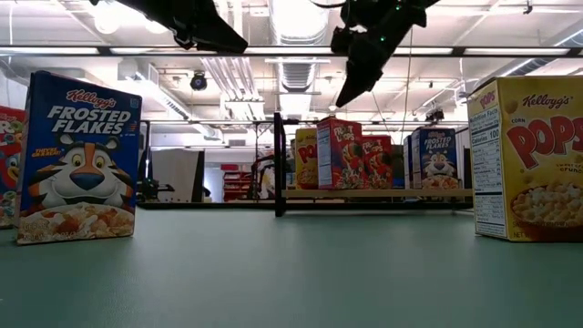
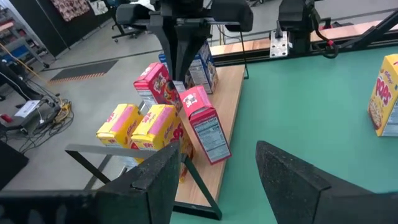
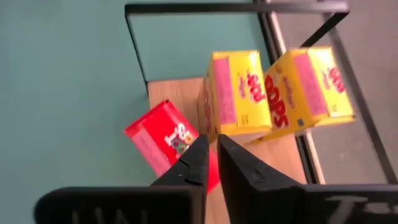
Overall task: Stack cereal on shelf
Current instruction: Put the top red cereal box on the shelf aligned with the other red cereal box
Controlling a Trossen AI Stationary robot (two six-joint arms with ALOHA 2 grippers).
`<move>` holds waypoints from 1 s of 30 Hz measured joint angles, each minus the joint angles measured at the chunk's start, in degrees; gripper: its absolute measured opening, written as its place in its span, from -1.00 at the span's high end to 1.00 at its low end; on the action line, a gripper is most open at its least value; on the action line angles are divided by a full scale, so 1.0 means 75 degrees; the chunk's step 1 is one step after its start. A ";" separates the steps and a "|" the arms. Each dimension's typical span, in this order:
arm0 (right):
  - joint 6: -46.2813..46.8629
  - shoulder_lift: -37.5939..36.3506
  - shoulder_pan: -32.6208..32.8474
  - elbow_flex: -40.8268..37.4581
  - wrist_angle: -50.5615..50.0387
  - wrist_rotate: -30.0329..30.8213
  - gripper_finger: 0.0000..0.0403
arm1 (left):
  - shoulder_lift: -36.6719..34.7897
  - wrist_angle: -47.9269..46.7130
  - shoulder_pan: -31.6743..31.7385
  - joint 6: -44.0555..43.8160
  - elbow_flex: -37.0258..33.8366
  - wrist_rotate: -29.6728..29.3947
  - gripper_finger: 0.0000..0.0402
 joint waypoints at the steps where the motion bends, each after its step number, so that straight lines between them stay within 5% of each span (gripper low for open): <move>1: -0.0004 0.0043 -0.0003 0.0062 -0.0147 -0.0017 0.82 | 0.0000 -0.0014 0.0000 -0.0024 0.0000 -0.0001 0.04; 19: -0.0617 0.0575 0.0000 0.0250 -0.0897 -0.0158 -0.51 | 0.0000 -0.0132 0.0000 -0.0067 0.0000 -0.0001 0.04; 30: -0.1200 0.0906 0.0017 0.0253 -0.0852 -0.0198 -0.65 | 0.0002 -0.0129 0.0009 -0.0065 -0.0003 -0.0001 0.04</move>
